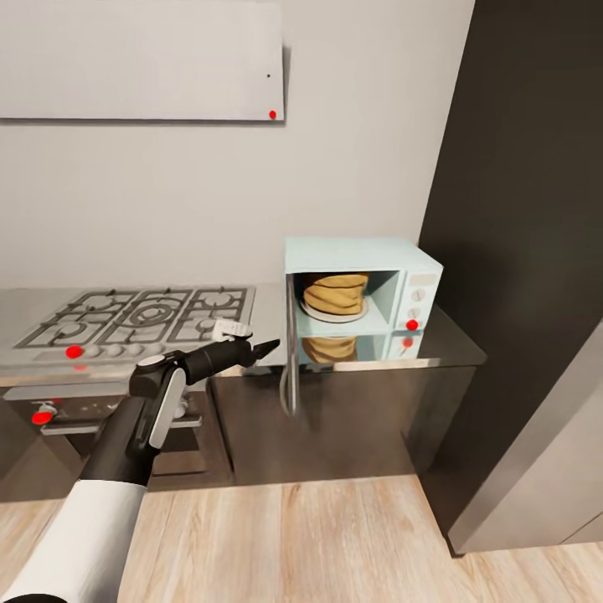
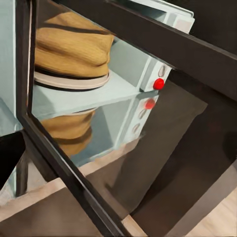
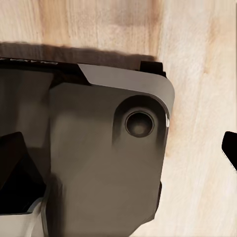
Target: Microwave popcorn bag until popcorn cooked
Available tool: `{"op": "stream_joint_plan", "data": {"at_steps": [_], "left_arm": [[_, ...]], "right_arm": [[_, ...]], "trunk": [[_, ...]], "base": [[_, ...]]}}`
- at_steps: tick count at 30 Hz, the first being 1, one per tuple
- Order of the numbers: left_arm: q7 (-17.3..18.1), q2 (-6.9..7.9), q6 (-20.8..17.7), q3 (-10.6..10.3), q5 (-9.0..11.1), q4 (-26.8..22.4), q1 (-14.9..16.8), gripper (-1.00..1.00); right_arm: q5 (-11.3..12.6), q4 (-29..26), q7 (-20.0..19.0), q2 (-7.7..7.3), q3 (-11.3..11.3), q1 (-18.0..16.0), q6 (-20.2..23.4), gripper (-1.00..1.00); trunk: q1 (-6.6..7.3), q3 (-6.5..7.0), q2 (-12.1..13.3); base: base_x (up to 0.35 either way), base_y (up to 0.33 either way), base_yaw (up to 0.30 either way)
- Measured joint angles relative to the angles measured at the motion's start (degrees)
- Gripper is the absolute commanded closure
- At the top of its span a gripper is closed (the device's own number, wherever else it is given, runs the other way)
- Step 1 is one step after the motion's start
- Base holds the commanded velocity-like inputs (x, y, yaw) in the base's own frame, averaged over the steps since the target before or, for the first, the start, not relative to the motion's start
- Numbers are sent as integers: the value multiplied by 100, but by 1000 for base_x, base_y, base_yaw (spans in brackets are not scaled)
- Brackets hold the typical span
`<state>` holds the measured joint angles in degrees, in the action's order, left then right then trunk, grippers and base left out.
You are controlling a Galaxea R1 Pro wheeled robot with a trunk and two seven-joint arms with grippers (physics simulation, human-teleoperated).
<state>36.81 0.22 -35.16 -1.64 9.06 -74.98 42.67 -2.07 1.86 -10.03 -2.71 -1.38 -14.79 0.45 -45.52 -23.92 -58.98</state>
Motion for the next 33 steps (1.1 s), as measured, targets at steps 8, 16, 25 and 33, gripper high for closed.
{"op": "stream_joint_plan", "data": {"at_steps": [8,16,25,33], "left_arm": [[6,1,26,0,11,3,0,-100],[340,21,9,-63,-13,22,1,-100],[748,7,21,-96,-36,22,1,-100],[656,-36,31,-149,-29,21,1,-100]], "right_arm": [[0,-1,9,0,0,0,-25,-100],[8,-3,34,0,0,1,-21,-100],[8,-3,34,0,0,1,-21,-100],[8,5,58,-7,4,1,-16,-100]], "trunk": [[-2,0,1],[-2,20,1],[-2,49,1],[-2,75,1]], "base": [[75,0,-3],[2,0,-190],[0,0,-226],[0,0,-237]]}}
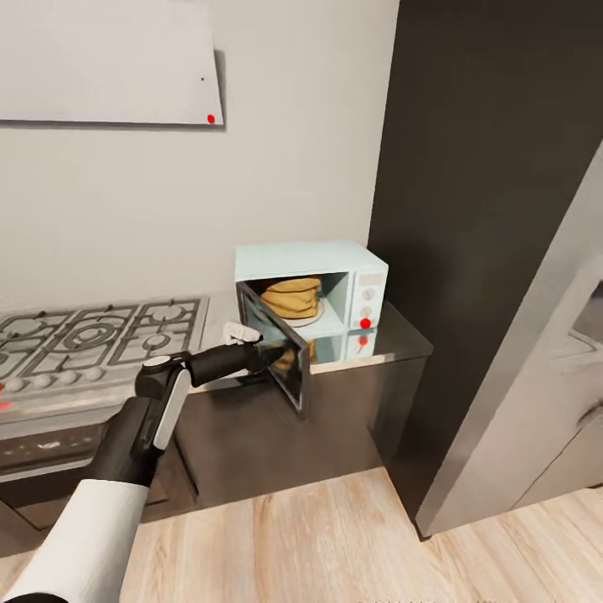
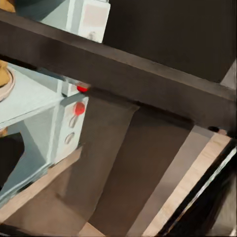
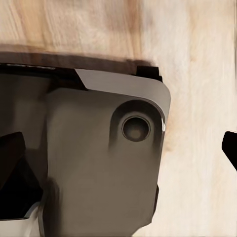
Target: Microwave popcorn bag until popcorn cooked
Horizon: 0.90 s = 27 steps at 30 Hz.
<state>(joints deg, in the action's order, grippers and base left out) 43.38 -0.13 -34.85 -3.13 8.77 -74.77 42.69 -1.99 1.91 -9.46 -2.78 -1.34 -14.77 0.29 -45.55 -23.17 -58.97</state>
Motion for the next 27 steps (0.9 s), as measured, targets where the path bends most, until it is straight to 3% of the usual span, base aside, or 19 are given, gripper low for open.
{"op": "stream_joint_plan", "data": {"at_steps": [3,9,13,19,23,27], "left_arm": [[-6,-4,4,-178,-5,0,0,-100],[-41,-1,5,-191,-21,10,0,-100],[-698,-12,0,-309,-10,10,0,-100],[-912,-5,2,-384,-22,10,0,-100],[-1526,-5,1,-385,-6,23,-1,-100],[-1687,2,0,-389,-14,41,-1,-100]], "right_arm": [[0,-6,138,-2,-1,0,3,-100],[122,-7,145,-2,-3,0,3,-100],[135,-7,146,-2,-3,0,3,-100],[135,-8,146,-2,-3,0,0,-100],[135,-7,146,-31,-3,-1,-12,-100],[135,-7,146,-71,-3,-1,-13,-100]], "trunk": [[0,10,0],[0,29,0],[0,42,0],[0,59,0],[0,61,0],[0,61,0]], "base": [[0,0,-275],[0,0,-276],[0,0,-276],[0,0,-242],[0,0,-27],[0,0,-1]]}}
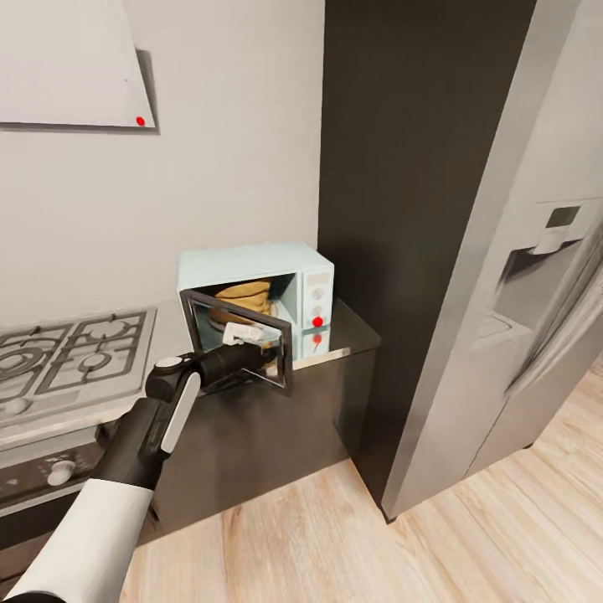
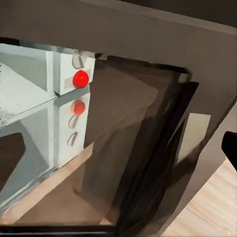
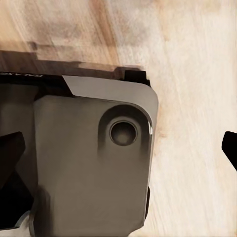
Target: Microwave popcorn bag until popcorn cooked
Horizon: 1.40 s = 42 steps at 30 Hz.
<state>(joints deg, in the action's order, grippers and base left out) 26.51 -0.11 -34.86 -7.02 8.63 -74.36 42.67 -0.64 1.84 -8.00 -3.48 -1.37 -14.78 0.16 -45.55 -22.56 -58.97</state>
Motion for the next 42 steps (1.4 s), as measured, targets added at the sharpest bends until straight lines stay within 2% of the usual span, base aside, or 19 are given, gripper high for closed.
{"op": "stream_joint_plan", "data": {"at_steps": [8,12,19,26,32,42], "left_arm": [[-453,-4,-8,-5,46,50,0,-100],[-486,-8,-3,-6,25,145,0,-100],[-493,-99,-1,-34,34,253,0,-100],[-495,-103,0,-40,32,267,0,-100],[-507,-333,2,-40,8,472,0,-100],[-511,-356,9,-40,-11,522,0,-100]], "right_arm": [[-7,0,0,-1,0,0,0,-100],[-8,0,0,-2,0,0,0,-100],[-8,0,0,-2,-4,0,0,-100],[-8,0,0,1,-8,0,5,-100],[-8,1,0,4,-6,0,12,-100],[-8,1,0,7,-8,0,15,-100]], "trunk": [[2,0,0],[3,0,-1],[3,0,-1],[0,0,0],[2,0,-1],[2,0,-1]], "base": [[57,0,0],[301,0,0],[277,0,0],[78,0,0],[117,-21,0],[237,-34,0]]}}
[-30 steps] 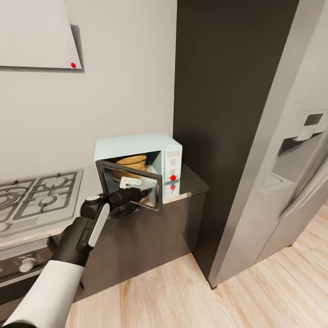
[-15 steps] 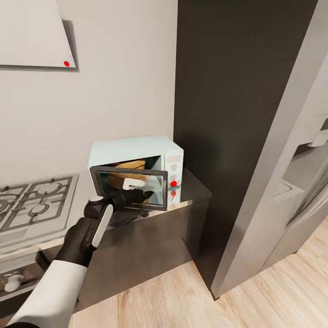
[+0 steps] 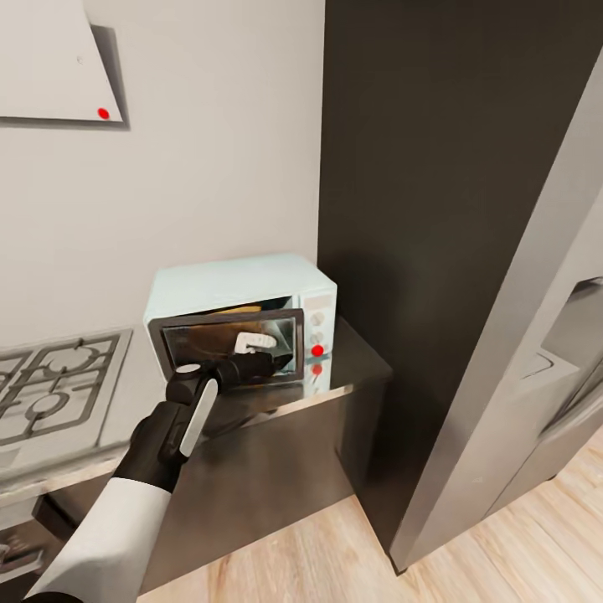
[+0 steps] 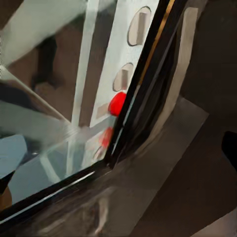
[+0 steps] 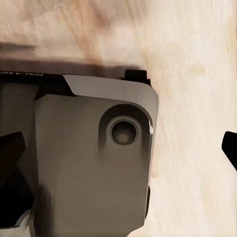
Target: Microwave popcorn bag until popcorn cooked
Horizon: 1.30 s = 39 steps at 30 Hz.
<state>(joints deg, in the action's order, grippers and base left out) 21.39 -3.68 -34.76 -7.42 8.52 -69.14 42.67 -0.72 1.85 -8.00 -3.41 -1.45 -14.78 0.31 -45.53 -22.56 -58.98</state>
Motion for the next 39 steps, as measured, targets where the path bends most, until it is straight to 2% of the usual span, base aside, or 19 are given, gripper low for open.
{"op": "stream_joint_plan", "data": {"at_steps": [12,15,19,20,21,22,25,29,33,39], "left_arm": [[6,0,-1,6,1,17,0,-100],[42,-2,-34,-4,95,20,0,-100],[49,0,-42,-7,88,21,0,-100],[-12,-2,-44,-7,112,14,-1,-100],[-95,0,-31,1,30,12,0,-100],[-291,0,-48,1,33,10,0,-100],[-563,0,-74,0,50,9,0,-100],[-603,-13,-81,-3,52,5,0,-100],[-604,-39,-80,-236,84,-12,0,-100],[-605,-41,-90,-279,93,-8,0,-100]], "right_arm": [[0,0,0,-4,6,0,-6,-100],[0,0,0,-2,5,0,-7,-100],[0,0,0,-1,3,0,-7,-100],[0,-1,0,-2,5,0,-7,-100],[0,0,-1,-3,6,0,-7,-100],[0,0,0,-1,4,0,-4,-100],[-6,-7,0,-6,1,1,-2,-100],[-14,-9,-2,-9,0,0,-11,-100],[-16,-10,-2,-9,0,0,-15,-100],[-16,-9,-2,-7,0,0,-14,-100]], "trunk": [[0,0,0],[-1,-1,-2],[-1,-1,-1],[-3,0,1],[-4,0,0],[-5,0,1],[-6,0,1],[-6,0,2],[-6,0,2],[-6,0,2]], "base": [[198,0,0],[58,0,0],[-19,0,0],[-184,0,0],[-280,0,0],[-304,0,0],[-336,0,0],[-345,0,0],[-346,0,0],[-346,0,0]]}}
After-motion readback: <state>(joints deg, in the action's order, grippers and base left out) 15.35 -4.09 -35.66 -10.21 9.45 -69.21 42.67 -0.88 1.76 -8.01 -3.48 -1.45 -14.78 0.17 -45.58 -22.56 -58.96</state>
